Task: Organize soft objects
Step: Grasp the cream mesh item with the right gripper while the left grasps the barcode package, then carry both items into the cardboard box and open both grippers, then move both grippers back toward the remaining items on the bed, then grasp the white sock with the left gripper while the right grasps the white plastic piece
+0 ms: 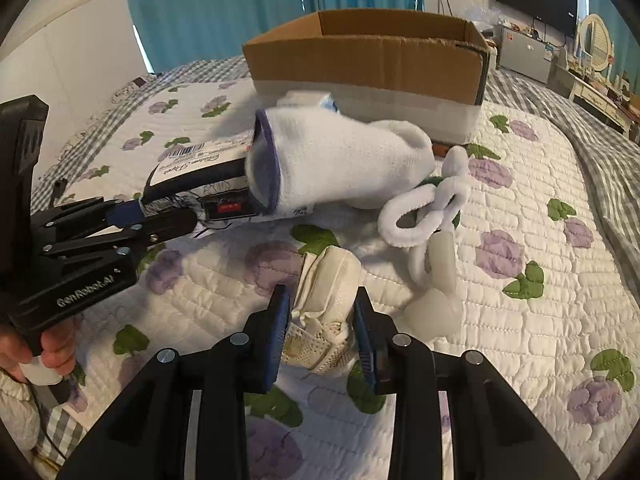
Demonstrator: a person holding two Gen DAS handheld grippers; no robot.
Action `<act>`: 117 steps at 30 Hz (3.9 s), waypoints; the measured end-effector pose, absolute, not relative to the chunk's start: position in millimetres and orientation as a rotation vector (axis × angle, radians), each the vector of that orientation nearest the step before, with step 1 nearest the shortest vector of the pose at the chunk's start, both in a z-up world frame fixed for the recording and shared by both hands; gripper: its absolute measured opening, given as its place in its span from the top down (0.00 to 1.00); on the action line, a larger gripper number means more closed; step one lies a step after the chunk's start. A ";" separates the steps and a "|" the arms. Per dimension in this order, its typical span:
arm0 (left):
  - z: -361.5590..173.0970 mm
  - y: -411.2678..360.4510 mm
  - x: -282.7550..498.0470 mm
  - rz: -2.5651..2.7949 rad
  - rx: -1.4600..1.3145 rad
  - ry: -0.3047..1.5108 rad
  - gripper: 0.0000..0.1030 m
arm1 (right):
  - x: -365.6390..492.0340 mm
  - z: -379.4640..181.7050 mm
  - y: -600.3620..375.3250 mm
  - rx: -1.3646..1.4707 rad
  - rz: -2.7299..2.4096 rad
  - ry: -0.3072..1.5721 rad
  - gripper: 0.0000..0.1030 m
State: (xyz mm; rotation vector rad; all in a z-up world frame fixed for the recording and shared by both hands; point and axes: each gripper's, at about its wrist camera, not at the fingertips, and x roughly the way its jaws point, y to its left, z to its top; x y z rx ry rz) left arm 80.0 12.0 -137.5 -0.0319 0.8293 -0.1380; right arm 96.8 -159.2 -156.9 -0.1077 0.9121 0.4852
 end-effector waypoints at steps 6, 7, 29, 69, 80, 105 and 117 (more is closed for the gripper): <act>-108.6 18.5 49.9 -0.111 -0.030 0.788 0.77 | 79.7 -138.4 -159.7 -0.099 0.497 0.872 0.69; -103.6 18.7 46.2 -0.115 -0.024 0.782 0.77 | 77.1 -134.1 -160.3 -0.093 0.500 0.864 0.69; 43.6 -6.0 68.0 -0.108 0.063 0.518 0.83 | 85.8 4.2 -180.7 -0.082 0.495 0.586 0.69; 57.0 -12.4 208.5 -0.065 0.120 0.418 0.33 | 256.7 42.2 -196.5 -0.016 0.381 0.562 0.23; 161.6 -5.3 77.1 -0.079 0.097 0.252 0.21 | 130.5 164.0 -213.8 -0.092 0.343 0.365 0.08; -3.2 -48.8 65.4 -0.035 0.031 0.592 0.21 | 94.1 -4.3 -234.3 -0.150 0.324 0.647 0.08; -114.6 -93.3 113.3 -0.128 0.060 0.835 0.24 | 151.6 -94.0 -241.5 -0.147 0.325 0.805 0.08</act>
